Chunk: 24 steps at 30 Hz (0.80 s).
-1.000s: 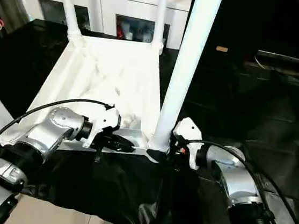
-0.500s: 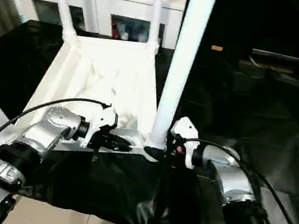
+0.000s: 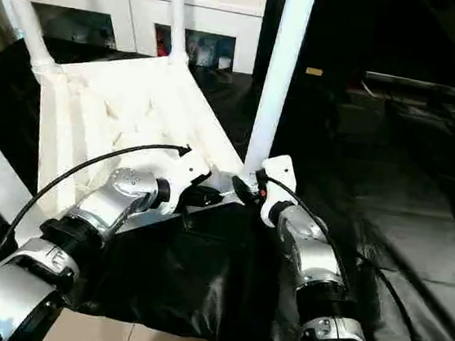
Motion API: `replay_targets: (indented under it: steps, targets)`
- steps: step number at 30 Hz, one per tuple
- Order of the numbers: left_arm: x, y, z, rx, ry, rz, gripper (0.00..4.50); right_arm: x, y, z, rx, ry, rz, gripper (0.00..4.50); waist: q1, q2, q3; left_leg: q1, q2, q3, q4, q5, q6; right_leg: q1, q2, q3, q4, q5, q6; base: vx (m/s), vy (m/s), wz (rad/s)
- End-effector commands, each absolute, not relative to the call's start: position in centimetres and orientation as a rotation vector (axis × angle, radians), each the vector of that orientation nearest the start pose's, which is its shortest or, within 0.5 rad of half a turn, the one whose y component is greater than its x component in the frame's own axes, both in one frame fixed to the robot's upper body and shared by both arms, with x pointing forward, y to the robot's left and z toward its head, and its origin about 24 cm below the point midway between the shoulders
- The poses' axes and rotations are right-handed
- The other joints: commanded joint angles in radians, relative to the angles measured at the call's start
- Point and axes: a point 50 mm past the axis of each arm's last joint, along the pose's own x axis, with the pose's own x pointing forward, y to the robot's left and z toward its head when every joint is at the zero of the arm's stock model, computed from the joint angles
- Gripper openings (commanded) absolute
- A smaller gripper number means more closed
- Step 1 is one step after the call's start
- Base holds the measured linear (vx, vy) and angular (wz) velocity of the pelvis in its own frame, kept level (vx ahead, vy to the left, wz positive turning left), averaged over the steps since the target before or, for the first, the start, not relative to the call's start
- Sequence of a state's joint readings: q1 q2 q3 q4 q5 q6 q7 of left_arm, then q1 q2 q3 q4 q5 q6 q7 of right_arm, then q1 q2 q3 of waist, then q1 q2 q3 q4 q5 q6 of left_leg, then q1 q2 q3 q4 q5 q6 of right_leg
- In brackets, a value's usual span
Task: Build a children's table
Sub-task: Rotate leg to tighten
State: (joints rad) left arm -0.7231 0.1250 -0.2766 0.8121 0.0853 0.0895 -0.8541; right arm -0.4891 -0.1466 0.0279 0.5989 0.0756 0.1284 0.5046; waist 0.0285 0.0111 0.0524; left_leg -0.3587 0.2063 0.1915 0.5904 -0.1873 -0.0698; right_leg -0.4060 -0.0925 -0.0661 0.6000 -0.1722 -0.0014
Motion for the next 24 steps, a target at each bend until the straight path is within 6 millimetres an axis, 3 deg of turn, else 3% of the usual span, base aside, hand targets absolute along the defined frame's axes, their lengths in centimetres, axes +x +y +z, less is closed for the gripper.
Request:
replay_targets:
  steps: [1,2,5,7,10,17,21,24]
  targets:
    - [32.7,5.2,4.4,0.364,0.326,-1.254,0.00,32.6,-10.4,3.9,-0.025,0.241,0.743,3.66,0.007,-0.016,-0.061,-0.005,0.016,-0.014,-0.077,-0.275,0.044,0.049,-0.048,0.034,-0.091,-0.370,-0.171,0.000,0.000,0.00]
    - [32.7,5.2,4.4,0.364,0.326,-1.254,0.00,32.6,-10.4,3.9,-0.025,0.241,0.743,3.82,0.007,-0.016,-0.061,-0.005,0.016,-0.014,-0.077,-0.275,0.044,0.049,-0.048,0.034,-0.091,-0.370,-0.171,0.000,0.000,0.00]
    - [32.1,6.8,4.1,0.355,0.344,-1.313,0.00,32.1,-12.1,4.4,-0.075,0.229,0.818,3.93,0.017,-0.016,-0.066,0.002,0.020,-0.006,-0.069,-0.206,0.065,0.048,-0.048,0.040,-0.077,-0.232,-0.225,0.021,-0.005,0.02]
    - [32.0,7.3,4.1,0.351,0.346,-1.336,0.00,31.8,-12.7,4.5,-0.092,0.232,0.858,3.93,0.021,-0.013,-0.068,-0.002,0.021,-0.007,-0.069,-0.172,0.078,0.054,-0.047,0.039,-0.066,-0.166,-0.243,0.000,0.000,0.00]
    - [31.5,8.5,4.4,0.351,0.338,-1.414,0.00,30.2,-14.3,4.5,-0.149,0.280,1.031,3.93,0.031,-0.016,-0.069,0.001,0.021,-0.004,-0.064,-0.154,0.102,0.056,-0.044,0.039,-0.060,-0.113,-0.262,0.000,0.000,0.00]
    - [31.2,9.8,4.8,0.361,0.354,-1.505,0.00,28.6,-15.6,4.5,-0.186,0.346,1.208,3.93,0.045,-0.008,-0.062,0.006,0.027,-0.002,-0.071,-0.228,0.065,0.050,-0.048,0.040,-0.072,-0.247,-0.236,0.000,0.000,0.00]
    - [30.7,10.3,5.1,0.337,0.370,-1.581,0.00,28.5,-15.7,4.9,-0.178,0.356,1.245,3.67,0.046,-0.014,-0.063,0.005,0.027,-0.003,-0.072,-0.227,0.054,0.050,-0.048,0.040,-0.072,-0.259,-0.231,0.000,0.000,0.00]
    - [30.6,10.5,5.2,0.337,0.384,-1.597,0.00,28.2,-15.5,4.9,-0.176,0.368,1.280,3.49,0.051,-0.012,-0.065,0.005,0.028,-0.003,-0.070,-0.199,0.060,0.050,-0.048,0.040,-0.067,-0.219,-0.239,0.000,0.000,0.00]
